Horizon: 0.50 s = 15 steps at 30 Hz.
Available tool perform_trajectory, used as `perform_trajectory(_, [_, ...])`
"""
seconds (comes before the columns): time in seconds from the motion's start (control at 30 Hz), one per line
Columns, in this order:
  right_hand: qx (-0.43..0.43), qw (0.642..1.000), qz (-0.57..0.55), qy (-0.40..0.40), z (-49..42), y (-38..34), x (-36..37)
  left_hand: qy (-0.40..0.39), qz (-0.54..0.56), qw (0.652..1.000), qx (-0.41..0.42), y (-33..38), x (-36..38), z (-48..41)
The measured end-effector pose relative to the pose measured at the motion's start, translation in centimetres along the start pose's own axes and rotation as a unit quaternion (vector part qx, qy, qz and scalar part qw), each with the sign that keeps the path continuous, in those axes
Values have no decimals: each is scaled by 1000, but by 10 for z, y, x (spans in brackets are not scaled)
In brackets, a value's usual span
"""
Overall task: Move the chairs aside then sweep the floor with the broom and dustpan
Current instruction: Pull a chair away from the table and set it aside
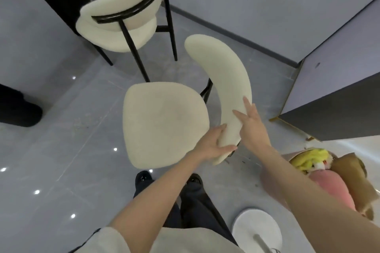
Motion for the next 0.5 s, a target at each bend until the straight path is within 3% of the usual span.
perform_trajectory(0.07, [45,995,-85,37,4,4,2,-35,-32,999,-6,-13,-6,8])
perform_trajectory(0.17, [103,975,-174,96,8,-5,6,-2,-76,996,-45,-30,-33,16])
perform_trajectory(0.27, [191,955,-211,86,15,-11,29,6,-156,986,-59,-31,-59,15])
perform_trajectory(0.4, [271,941,-183,84,20,-12,41,9,-215,976,-32,-16,-94,5])
perform_trajectory(0.5, [286,942,-150,96,10,-9,33,25,-262,965,6,7,-121,-11])
Point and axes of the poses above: each hand's wrist, its own z-axis away from the middle knuckle, its own x-axis out of the palm, y = z × x, the point moved 10 cm from there along -z, towards the middle knuckle, and after that the axes turned 10 degrees about -y, right-handed, at the moved point
